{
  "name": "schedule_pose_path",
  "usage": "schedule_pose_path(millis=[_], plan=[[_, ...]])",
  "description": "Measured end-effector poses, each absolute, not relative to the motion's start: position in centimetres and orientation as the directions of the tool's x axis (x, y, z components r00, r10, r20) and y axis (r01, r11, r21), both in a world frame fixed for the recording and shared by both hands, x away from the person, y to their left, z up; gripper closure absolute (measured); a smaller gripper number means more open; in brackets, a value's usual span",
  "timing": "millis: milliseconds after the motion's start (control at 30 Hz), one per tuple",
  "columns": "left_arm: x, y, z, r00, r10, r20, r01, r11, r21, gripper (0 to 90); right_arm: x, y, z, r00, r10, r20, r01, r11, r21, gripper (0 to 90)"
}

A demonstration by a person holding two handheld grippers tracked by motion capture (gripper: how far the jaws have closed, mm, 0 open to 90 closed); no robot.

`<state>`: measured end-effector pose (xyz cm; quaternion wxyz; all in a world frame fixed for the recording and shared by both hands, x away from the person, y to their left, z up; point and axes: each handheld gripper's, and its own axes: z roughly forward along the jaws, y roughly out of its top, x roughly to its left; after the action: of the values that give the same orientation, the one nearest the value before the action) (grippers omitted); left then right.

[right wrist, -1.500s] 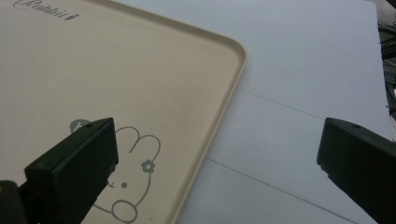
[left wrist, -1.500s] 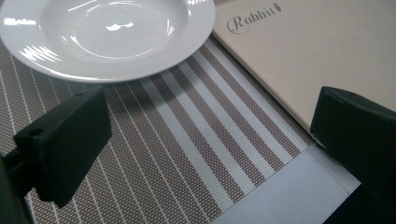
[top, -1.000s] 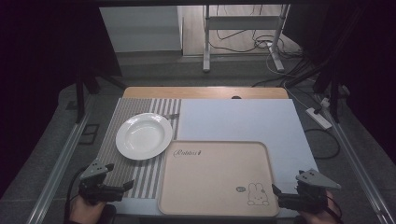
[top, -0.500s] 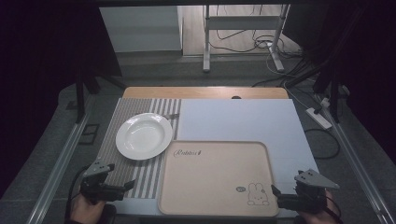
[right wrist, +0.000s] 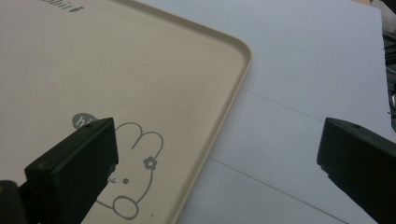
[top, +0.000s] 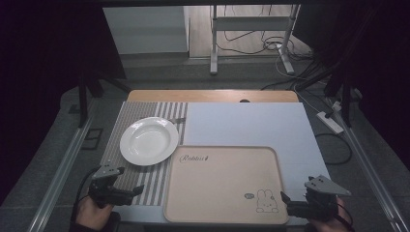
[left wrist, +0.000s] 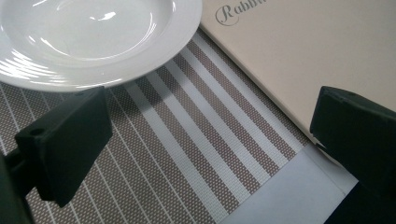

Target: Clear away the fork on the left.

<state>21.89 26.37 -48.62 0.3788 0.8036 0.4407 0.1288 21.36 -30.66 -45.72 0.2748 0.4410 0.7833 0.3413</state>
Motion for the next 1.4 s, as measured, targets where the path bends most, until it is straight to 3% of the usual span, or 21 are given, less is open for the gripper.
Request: schedule_pose_path(millis=[433,1400], plan=[[24.4,26.4,-49.1,0.558,0.812,-0.173,0.649,-0.297,0.7,0.0,21.4,-30.5,-45.7,-0.47,0.872,-0.138,0.502,0.393,0.77,0.0],[30.5,26.6,-49.6,0.552,0.815,-0.18,0.676,-0.311,0.668,0.0,21.4,-30.4,-45.8,-0.473,0.868,-0.148,0.501,0.404,0.765,0.0]])
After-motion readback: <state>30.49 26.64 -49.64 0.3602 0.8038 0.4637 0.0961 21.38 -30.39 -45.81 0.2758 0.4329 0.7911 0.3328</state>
